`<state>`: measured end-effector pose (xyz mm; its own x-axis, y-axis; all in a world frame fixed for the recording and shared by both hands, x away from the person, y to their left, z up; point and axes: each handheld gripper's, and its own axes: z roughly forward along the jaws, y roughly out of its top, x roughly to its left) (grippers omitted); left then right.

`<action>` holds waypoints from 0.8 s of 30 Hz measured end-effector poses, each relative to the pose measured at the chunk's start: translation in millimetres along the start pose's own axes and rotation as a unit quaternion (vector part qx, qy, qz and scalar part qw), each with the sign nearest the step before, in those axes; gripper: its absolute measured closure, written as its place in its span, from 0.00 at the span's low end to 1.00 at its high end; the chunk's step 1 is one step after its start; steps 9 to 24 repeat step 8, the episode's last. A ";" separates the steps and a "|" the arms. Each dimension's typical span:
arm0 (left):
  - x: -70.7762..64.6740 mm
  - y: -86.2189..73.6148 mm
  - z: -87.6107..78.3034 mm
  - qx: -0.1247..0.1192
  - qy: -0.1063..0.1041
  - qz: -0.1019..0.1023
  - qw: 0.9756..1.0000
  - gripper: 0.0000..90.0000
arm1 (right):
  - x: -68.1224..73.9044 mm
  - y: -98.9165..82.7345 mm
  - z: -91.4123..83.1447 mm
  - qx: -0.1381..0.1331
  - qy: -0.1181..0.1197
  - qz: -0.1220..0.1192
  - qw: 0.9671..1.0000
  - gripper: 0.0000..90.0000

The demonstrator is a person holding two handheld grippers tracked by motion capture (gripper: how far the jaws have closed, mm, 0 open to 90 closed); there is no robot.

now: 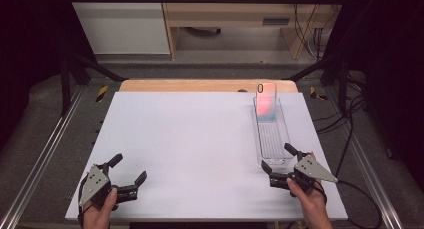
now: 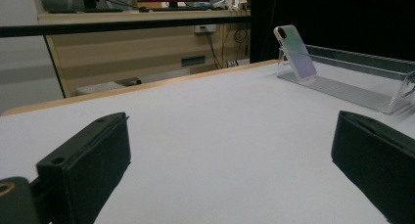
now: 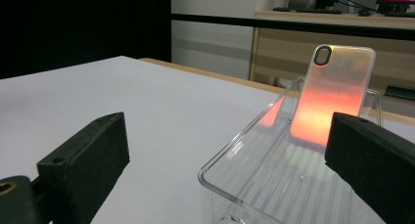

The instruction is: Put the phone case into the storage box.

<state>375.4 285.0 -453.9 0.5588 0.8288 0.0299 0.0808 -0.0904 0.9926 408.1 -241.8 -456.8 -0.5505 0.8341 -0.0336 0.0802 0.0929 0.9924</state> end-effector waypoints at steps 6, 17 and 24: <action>-2.2 -0.5 1.2 0.001 -0.003 0.001 1.000 0.01 | 0.1 -1.9 -2.7 -0.004 -0.003 0.000 1.000 0.03; -2.4 -0.5 1.7 0.003 -0.003 0.001 1.000 0.01 | -0.4 -2.9 -2.7 -0.002 -0.004 0.001 1.000 0.03; -2.4 -0.5 1.7 0.003 -0.003 0.001 1.000 0.01 | -0.4 -2.9 -2.7 -0.002 -0.004 0.001 1.000 0.03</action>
